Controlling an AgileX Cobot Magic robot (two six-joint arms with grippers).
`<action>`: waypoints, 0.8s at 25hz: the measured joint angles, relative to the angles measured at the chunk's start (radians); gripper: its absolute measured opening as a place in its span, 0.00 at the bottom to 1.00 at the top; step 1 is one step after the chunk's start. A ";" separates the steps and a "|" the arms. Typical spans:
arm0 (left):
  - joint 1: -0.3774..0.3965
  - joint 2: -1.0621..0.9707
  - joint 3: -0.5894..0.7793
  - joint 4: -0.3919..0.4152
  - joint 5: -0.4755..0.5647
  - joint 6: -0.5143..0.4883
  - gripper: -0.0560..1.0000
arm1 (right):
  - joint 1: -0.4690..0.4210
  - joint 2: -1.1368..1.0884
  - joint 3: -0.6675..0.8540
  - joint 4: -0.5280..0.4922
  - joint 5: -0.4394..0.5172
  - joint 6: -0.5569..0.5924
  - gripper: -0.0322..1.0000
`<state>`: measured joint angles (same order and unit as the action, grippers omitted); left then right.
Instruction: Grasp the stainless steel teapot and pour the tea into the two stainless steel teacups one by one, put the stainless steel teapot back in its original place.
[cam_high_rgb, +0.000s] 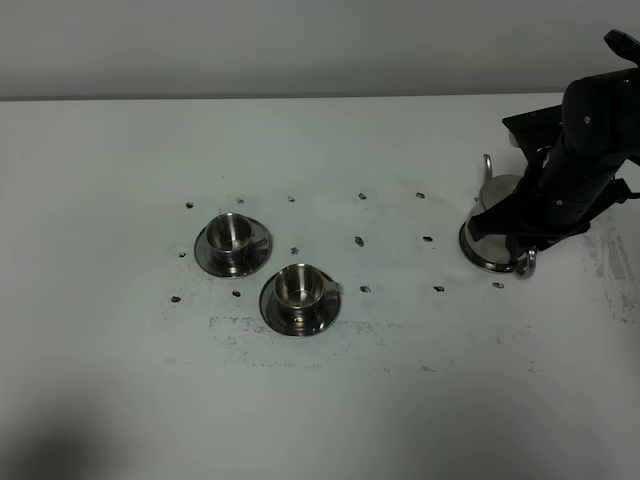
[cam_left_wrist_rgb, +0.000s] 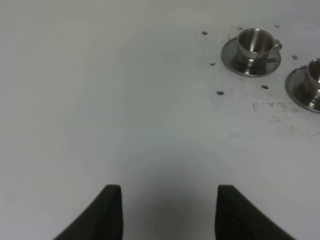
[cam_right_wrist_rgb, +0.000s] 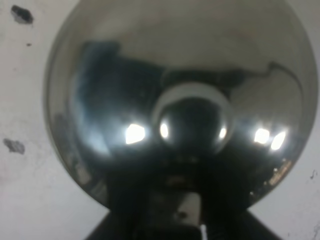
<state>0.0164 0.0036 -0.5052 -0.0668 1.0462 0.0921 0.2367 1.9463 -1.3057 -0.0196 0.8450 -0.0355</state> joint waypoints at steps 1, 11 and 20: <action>0.000 0.000 0.000 0.000 0.000 0.000 0.45 | 0.000 0.000 0.000 0.001 -0.003 -0.003 0.25; 0.000 0.000 0.000 0.000 0.000 0.000 0.45 | 0.000 0.000 0.000 0.002 -0.013 -0.036 0.23; 0.000 0.000 0.000 0.000 0.000 0.000 0.45 | 0.014 -0.092 0.000 0.003 -0.012 -0.048 0.23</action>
<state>0.0164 0.0036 -0.5052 -0.0668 1.0462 0.0921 0.2509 1.8545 -1.3057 -0.0166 0.8334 -0.0839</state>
